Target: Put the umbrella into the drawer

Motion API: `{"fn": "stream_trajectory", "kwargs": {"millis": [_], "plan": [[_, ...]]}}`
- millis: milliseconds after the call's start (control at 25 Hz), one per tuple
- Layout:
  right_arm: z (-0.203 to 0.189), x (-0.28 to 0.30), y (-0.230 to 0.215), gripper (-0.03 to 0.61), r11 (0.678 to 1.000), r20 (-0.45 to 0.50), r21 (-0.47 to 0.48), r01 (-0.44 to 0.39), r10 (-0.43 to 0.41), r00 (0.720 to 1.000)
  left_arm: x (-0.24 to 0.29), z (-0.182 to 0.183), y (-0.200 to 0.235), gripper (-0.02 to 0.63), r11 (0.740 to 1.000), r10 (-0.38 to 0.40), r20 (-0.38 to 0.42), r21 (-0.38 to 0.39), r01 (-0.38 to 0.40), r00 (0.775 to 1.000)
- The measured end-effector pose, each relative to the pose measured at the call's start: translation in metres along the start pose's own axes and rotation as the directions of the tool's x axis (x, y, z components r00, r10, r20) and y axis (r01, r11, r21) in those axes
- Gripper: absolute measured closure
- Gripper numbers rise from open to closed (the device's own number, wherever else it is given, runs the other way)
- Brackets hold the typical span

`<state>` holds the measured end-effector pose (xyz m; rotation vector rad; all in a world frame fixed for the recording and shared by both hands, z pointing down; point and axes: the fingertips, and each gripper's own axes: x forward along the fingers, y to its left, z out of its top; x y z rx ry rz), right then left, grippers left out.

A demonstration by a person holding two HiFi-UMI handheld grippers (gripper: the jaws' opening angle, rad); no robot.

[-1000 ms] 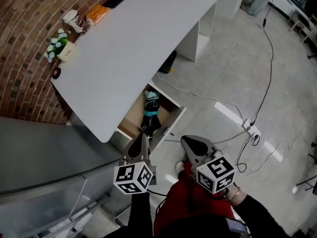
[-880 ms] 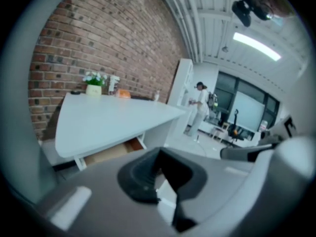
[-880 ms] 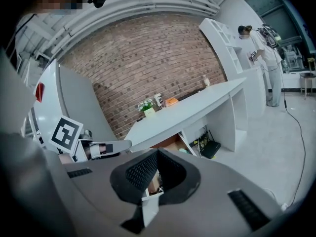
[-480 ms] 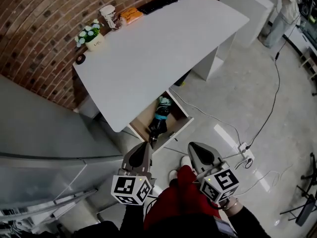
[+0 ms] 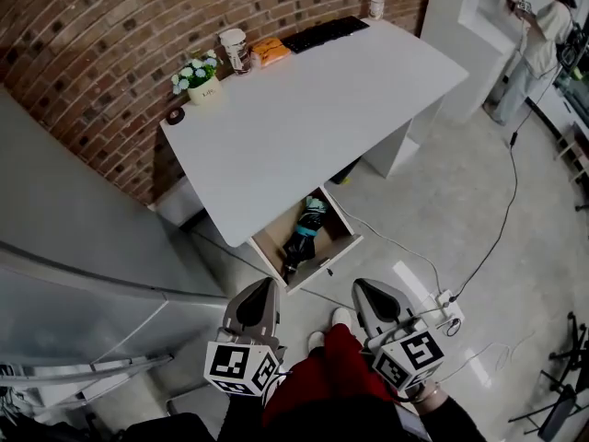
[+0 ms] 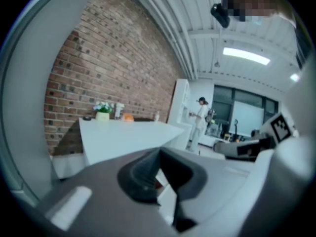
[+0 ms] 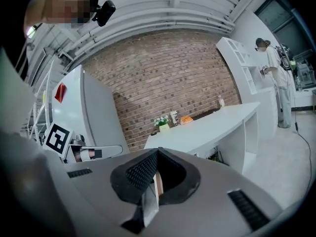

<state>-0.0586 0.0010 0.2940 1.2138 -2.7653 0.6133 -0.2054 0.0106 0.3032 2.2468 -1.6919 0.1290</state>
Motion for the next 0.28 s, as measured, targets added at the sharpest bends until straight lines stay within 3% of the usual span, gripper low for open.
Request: {"fn": "stream_trajectory", "kwargs": {"millis": [280], "plan": [[0.020,-0.013,0.026,0.577,0.999,0.066,-0.051,-0.013,0.017,0.998,-0.032,0.024,-0.001,0.611,0.999,-0.019,0.085,0.046,0.016,0.996]]}}
